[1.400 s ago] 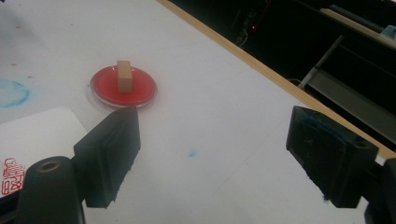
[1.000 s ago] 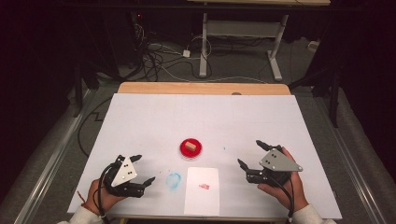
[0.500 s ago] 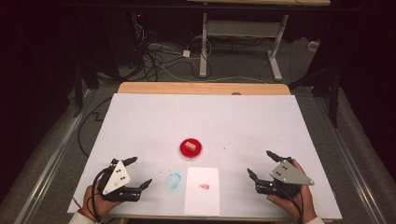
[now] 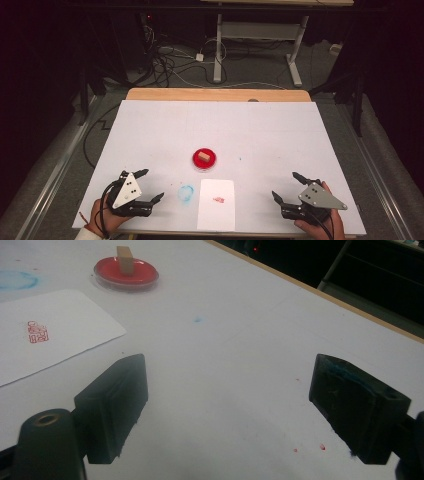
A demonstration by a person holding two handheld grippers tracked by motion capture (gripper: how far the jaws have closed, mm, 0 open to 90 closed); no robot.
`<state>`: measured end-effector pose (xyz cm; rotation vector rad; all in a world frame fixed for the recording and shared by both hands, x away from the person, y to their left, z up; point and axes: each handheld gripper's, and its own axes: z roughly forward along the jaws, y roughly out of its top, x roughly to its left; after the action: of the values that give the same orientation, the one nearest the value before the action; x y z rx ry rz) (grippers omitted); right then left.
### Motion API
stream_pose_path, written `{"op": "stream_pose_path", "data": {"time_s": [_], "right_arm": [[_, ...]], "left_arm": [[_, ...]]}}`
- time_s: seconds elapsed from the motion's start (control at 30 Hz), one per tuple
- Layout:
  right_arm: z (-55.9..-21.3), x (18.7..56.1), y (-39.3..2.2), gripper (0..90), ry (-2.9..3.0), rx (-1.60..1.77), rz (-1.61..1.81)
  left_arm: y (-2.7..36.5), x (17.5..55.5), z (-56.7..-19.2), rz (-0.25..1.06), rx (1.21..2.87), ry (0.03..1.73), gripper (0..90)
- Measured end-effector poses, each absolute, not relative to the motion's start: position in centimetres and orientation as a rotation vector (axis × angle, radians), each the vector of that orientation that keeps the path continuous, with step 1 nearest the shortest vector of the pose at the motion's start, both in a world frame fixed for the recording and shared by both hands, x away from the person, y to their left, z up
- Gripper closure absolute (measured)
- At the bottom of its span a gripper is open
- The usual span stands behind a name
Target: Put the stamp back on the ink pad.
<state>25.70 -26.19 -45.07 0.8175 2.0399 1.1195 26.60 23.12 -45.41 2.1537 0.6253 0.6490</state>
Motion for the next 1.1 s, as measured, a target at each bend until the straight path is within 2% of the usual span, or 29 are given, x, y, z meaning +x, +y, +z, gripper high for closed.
{"op": "stream_pose_path", "data": {"time_s": [1.1], "right_arm": [[-44.53, 25.35, -25.89, 16.3, 2.007, 0.768, 1.121]], "left_arm": [[22.86, 27.08, -45.89, 0.618, 2.192, 0.612, 14.8]]}}
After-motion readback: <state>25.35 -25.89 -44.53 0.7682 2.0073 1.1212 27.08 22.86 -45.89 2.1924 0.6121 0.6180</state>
